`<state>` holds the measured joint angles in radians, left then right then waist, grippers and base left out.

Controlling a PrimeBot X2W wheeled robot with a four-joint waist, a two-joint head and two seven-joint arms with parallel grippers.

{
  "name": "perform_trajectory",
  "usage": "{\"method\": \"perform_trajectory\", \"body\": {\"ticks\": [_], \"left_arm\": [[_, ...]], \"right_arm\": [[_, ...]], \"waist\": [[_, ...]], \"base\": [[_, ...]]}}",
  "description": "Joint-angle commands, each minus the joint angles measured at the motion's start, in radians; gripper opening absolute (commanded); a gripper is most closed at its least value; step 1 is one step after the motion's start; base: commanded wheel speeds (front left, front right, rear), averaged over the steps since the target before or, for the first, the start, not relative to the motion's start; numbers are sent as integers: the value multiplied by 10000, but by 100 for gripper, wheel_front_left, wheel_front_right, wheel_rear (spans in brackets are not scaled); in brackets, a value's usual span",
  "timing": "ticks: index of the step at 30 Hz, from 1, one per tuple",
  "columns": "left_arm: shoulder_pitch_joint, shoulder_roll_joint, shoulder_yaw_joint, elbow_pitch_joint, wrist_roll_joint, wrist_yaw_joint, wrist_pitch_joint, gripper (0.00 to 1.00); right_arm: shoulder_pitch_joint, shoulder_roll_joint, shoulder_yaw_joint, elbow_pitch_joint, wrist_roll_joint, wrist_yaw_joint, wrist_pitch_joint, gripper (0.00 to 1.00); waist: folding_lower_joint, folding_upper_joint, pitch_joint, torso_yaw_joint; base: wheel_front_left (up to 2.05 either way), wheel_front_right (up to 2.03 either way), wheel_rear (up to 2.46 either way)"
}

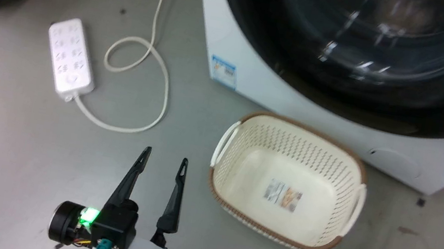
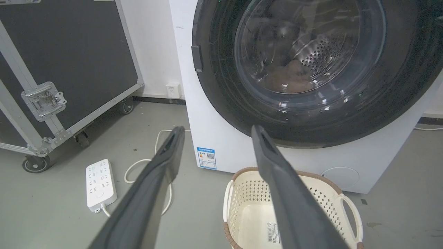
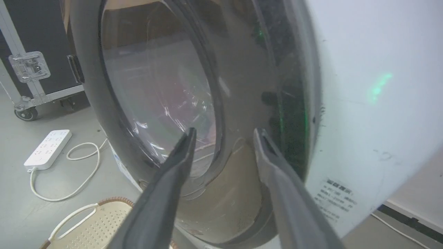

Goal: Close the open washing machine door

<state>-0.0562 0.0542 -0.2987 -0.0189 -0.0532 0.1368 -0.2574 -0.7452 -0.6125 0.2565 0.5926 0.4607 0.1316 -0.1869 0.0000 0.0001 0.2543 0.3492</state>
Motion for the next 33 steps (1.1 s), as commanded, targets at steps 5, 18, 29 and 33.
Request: {"method": "perform_trajectory", "body": {"ticks": [5,18,29,33], "left_arm": [[364,168,636,401,-363,-543,-43,100],[1252,232,1571,730,-489,-1239,-43,100],[1184,215,1675,1229,-246,-1501,-43,100],[1186,211,1620,1276,-266,-1497,16,0]], "right_arm": [[2472,1111,-407,-1445,-335,-9,-701,100],[7595,4552,-3038,-5269,-2757,-9,-747,100],[8778,5324,-3283,-5399,-3665,-9,-748,100],[8684,5304,-3280,-5335,-3644,-2,-699,0]], "waist": [[0,-1,-1775,-1128],[0,-1,-2816,-2681],[0,-1,-2793,-3147],[1,-1,-2788,-3151]], "base": [[0,0,0],[0,0,0],[0,0,0],[0,0,0]]}}
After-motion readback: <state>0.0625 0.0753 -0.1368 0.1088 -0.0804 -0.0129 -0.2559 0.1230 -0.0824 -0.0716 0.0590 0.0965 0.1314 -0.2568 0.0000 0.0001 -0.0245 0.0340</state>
